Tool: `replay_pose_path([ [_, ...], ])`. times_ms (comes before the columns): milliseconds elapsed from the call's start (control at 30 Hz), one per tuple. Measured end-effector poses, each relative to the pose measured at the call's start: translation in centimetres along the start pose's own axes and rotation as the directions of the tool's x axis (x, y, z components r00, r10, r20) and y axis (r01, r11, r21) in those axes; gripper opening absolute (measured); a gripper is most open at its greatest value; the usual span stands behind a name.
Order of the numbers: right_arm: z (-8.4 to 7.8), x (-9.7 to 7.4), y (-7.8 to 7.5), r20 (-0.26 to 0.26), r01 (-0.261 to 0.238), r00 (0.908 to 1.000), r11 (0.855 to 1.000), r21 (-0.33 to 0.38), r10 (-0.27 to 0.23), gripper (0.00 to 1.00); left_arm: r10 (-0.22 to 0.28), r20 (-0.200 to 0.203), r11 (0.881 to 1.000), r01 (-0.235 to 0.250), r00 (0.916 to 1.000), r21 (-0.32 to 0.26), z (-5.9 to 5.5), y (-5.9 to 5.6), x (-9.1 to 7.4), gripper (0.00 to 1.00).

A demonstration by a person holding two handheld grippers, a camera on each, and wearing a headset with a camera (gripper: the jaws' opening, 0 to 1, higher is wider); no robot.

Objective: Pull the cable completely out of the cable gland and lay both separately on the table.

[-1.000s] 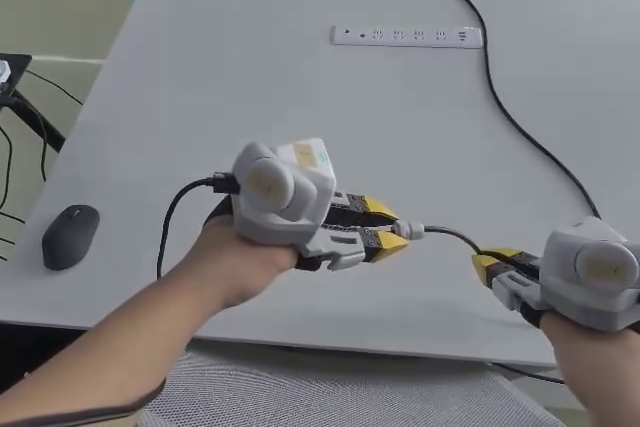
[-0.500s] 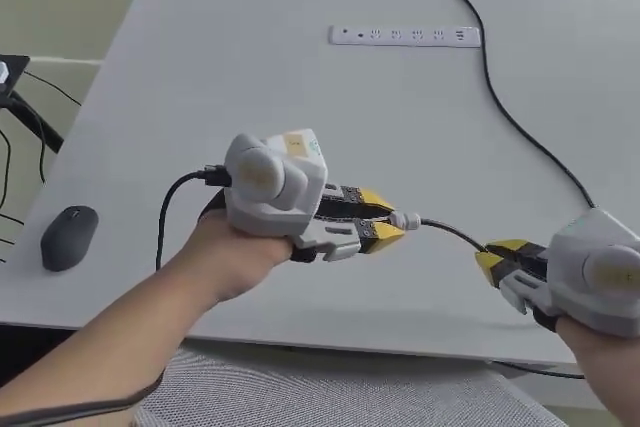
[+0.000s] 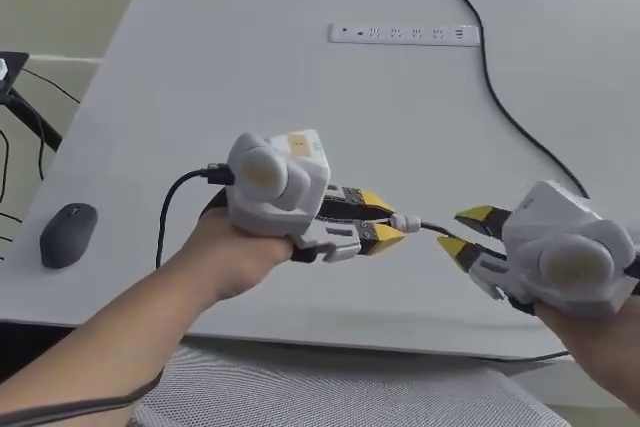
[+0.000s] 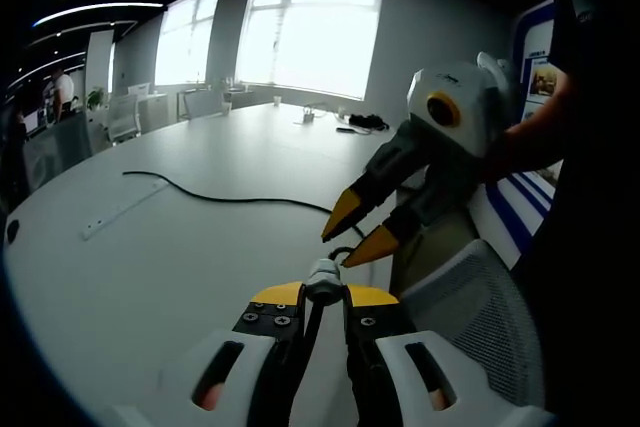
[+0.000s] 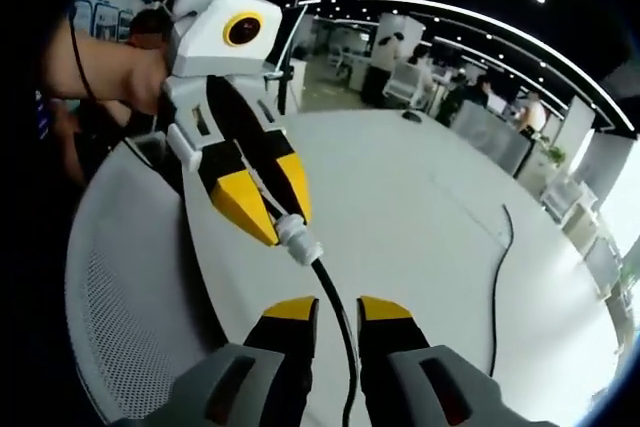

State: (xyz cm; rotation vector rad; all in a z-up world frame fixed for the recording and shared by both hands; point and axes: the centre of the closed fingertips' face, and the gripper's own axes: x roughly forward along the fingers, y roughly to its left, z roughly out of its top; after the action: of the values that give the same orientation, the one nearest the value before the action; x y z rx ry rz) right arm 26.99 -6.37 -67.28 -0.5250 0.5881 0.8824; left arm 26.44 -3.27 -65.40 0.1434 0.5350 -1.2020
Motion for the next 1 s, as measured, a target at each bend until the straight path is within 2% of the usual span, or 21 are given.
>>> replay_pose_path([
  [33,0.4,0.2,0.4,0.006,-0.016,0.9999,1.0,-0.016,0.016,0.11,-0.001,-0.001,1.0,0.001,1.0,0.001,0.0,0.0,0.0,0.15],
  [200,1.1,0.6,0.9,-0.008,-0.013,0.9999,0.993,-0.114,0.012,0.07,-0.007,-0.007,1.0,0.007,1.0,0.013,-0.1,-0.2,-0.1,0.15],
  [467,1.0,0.8,1.4,-0.025,-0.027,0.9994,0.985,-0.169,0.023,0.01,-0.016,-0.018,0.999,0.016,0.9997,0.032,-0.4,-0.5,0.0,0.15],
  [767,0.6,0.7,1.7,-0.022,-0.035,0.9992,0.993,-0.109,0.033,0.01,-0.033,-0.022,0.998,0.034,0.9992,0.045,-0.5,-1.0,0.1,0.15],
  [833,0.5,0.6,1.4,-0.023,-0.013,0.9997,0.996,-0.085,0.012,0.01,-0.033,-0.018,0.998,0.034,0.9993,0.048,-0.4,-1.1,0.1,0.15],
  [1000,0.2,0.5,0.8,-0.023,-0.005,0.9997,1.0,-0.029,0.004,0.0,-0.02,-0.009,0.999,0.02,0.9998,0.044,-0.2,-0.9,0.1,0.15],
])
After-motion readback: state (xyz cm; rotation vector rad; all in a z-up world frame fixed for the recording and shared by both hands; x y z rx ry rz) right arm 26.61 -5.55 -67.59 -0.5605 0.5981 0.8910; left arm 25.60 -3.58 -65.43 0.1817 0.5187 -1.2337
